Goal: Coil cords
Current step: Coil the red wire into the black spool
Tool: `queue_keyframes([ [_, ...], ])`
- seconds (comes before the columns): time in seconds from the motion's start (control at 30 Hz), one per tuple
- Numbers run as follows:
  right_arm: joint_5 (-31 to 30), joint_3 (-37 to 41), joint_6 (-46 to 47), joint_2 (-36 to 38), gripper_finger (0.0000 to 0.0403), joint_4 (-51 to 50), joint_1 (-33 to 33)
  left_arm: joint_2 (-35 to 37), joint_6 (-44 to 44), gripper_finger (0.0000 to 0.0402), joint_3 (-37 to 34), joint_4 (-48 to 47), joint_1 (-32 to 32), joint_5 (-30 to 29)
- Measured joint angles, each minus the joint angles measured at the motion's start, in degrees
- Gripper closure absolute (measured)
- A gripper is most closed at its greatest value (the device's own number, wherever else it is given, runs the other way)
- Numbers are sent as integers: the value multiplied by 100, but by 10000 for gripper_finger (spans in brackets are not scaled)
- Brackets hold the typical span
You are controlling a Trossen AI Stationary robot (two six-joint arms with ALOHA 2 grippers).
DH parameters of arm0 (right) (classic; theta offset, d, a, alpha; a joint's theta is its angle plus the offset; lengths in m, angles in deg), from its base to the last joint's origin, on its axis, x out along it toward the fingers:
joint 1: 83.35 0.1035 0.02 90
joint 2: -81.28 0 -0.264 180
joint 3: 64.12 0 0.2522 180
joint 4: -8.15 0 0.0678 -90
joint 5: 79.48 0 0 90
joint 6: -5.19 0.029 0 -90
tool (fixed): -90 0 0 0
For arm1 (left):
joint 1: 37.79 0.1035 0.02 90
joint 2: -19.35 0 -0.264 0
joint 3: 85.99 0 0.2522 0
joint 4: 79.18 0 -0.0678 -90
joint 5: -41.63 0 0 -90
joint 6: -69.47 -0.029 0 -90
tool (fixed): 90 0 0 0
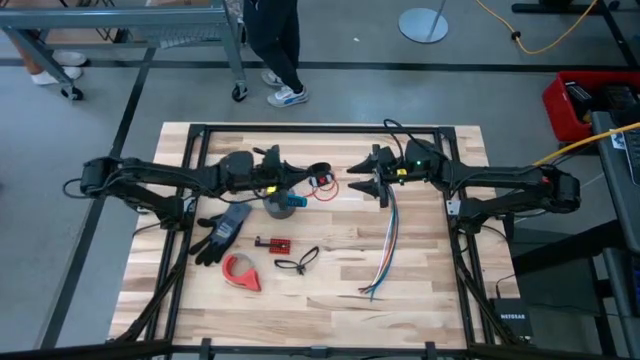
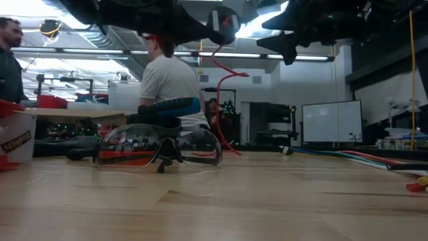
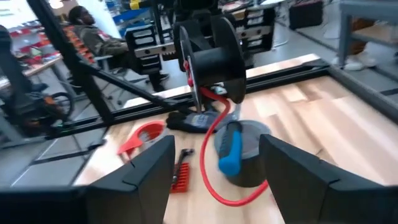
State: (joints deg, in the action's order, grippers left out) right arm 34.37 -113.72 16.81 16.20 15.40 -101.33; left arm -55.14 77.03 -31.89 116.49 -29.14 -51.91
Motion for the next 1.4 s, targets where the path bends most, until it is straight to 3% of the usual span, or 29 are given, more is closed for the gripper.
queue_keyframes([
  [0.3,-219,0,279,-2,166,-14,0,-61,93,401,48,12,-52,2],
  [0.6,-174,-2,293,-2,166,-3,0,-296,-61,401,48,23,-88,516],
  [0.9,-245,-4,-506,-4,166,162,389,-294,-399,401,48,416,-88,1090],
  [1.13,-1222,-7,-1011,-49,166,330,846,-294,-417,401,48,460,-86,1092],
  [1.4,-1227,-13,-1045,-487,166,1041,911,-294,-417,401,48,464,-88,1245],
])
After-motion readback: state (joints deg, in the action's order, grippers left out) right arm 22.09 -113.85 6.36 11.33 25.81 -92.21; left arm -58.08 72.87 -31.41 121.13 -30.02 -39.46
